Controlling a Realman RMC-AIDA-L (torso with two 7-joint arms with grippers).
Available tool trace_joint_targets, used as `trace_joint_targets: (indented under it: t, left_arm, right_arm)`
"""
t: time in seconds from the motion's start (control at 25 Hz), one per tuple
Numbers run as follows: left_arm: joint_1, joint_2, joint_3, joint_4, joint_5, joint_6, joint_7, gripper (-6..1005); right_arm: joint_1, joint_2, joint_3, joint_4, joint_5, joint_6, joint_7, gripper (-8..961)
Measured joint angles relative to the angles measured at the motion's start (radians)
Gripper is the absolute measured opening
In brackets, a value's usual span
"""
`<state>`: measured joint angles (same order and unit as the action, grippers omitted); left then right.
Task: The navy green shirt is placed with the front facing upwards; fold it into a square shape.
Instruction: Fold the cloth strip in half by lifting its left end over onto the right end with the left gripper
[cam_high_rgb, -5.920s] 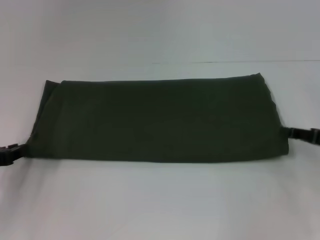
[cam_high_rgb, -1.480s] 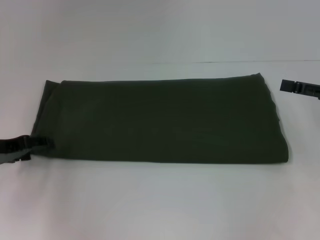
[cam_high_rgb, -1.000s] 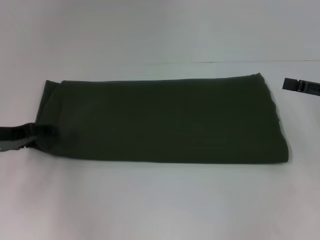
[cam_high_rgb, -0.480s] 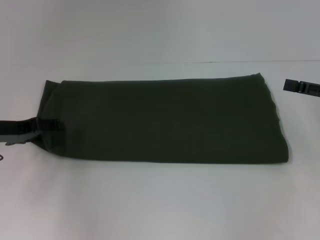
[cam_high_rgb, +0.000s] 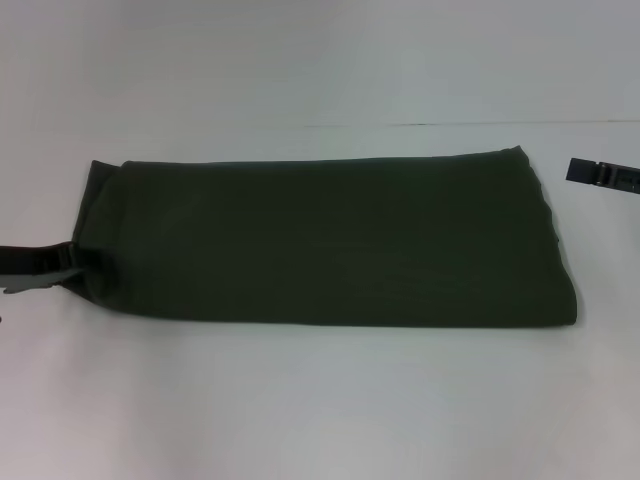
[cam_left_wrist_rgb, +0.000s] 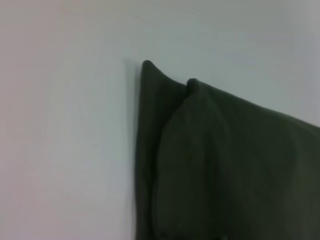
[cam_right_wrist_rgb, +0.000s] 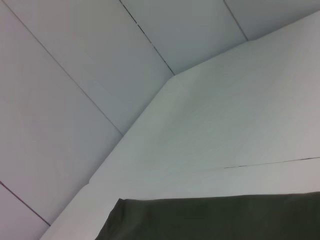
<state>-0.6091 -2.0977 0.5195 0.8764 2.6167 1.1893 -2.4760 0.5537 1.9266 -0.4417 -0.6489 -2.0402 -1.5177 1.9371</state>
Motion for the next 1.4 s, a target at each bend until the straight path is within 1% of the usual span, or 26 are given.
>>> trace_joint_targets:
  t: [0.08,0.2,0.6,0.8,0.92,1.08,1.2,1.32,1.36,1.4]
  left_arm:
    - [0.0,-0.002,0.015,0.004,0.015,-0.011,-0.011,745]
    - [-0.002,-0.002,0.018,0.005,0.027,-0.02,-0.022,514]
    - [-0.008,-0.002,0.019,0.006,0.028,-0.036,-0.032,63]
    - [0.002,-0.003,0.016,0.016,0.024,-0.023,-0.032,35]
    - [0.026,-0.011,0.011,0.041,0.008,0.0,-0.033,19]
    - [0.091,-0.025,0.01,0.104,-0.063,0.043,-0.026,2]
    - [0.15,-0.028,0.003,0.144,-0.146,0.071,-0.013,2]
    - [0.186,-0.029,-0.038,0.157,-0.206,0.098,0.022,2]
    - [0.197,-0.03,-0.081,0.156,-0.226,0.113,0.05,2]
    - [0.201,-0.029,-0.101,0.154,-0.233,0.12,0.063,2]
  right_arm:
    - [0.0,0.0,0.0,0.0,0.0,0.0,0.0,916]
    - [0.0,0.0,0.0,0.0,0.0,0.0,0.0,916]
    - [0.0,0.002,0.0,0.0,0.0,0.002,-0.002,916]
    - [0.0,0.004,0.0,0.001,0.0,0.004,-0.004,916]
    - [0.0,0.008,0.0,0.004,0.0,0.012,-0.006,916]
    - [0.0,0.013,0.0,0.011,0.0,0.024,-0.008,916]
    - [0.0,0.02,0.0,0.012,0.0,0.03,-0.009,916]
    - [0.001,0.03,0.001,0.012,0.0,0.038,-0.009,915]
    - [0.001,0.034,0.001,0.012,0.0,0.041,-0.009,915]
    - [0.003,0.04,0.002,0.012,0.0,0.046,-0.009,915]
